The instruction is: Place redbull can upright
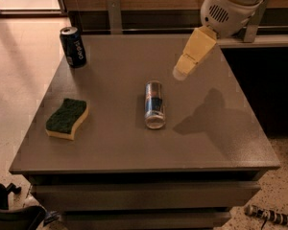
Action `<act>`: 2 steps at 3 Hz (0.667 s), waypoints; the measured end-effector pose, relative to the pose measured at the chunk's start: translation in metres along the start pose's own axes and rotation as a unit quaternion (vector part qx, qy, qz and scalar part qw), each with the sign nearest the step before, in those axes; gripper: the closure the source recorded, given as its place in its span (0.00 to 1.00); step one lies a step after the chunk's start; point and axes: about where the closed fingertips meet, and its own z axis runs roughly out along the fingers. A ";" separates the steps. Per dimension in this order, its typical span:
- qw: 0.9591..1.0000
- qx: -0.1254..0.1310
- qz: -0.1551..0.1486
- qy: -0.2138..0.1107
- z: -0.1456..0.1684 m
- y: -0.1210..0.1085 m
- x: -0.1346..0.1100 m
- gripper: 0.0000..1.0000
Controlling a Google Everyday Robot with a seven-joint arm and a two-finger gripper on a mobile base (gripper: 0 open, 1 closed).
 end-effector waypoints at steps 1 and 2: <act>0.996 0.017 0.079 0.037 0.020 -0.003 -0.006 0.00; 0.991 0.020 0.129 0.034 0.022 -0.003 -0.010 0.00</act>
Offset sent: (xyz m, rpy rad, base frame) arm 0.0102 0.0050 -0.0154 -0.0325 0.0418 -0.1525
